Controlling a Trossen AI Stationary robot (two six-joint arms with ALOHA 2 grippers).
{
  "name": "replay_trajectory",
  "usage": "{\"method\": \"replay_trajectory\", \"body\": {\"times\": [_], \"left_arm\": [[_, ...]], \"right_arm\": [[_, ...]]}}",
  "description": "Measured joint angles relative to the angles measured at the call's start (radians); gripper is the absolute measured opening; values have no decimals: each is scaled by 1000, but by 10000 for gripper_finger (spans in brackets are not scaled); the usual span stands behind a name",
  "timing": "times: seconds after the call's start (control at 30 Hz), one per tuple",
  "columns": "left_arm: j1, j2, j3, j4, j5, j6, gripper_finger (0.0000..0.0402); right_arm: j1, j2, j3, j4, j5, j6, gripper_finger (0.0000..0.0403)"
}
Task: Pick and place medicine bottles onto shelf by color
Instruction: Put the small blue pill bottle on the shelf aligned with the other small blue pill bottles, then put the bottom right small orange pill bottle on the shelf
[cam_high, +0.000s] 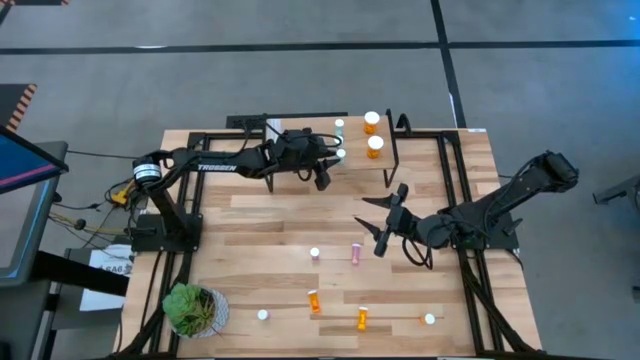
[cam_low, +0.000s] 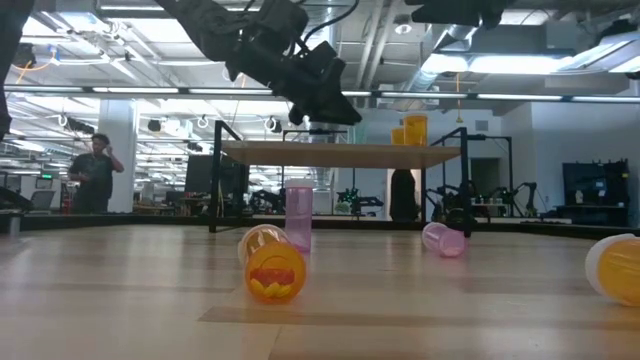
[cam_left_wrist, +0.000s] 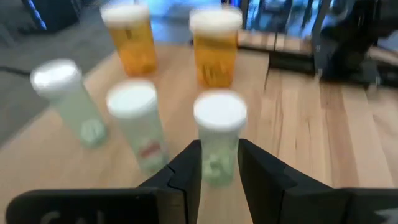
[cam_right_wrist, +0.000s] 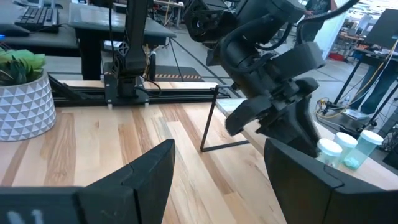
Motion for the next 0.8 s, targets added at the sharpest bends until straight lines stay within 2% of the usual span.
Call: {"method": "replay_trajectory", "body": {"times": [0.47,0.57,0.8], "left_arm": [[2,-18,-1,-26,-2,12,88],[7,-46,0,-83,-4,34,88],[27,-191,0,-333,-8,61,89]], "right_arm": [[0,0,0,0,0,8,270],[0,0,0,0,0,8,270],[0,0,0,-1,-1,8,270]]}}
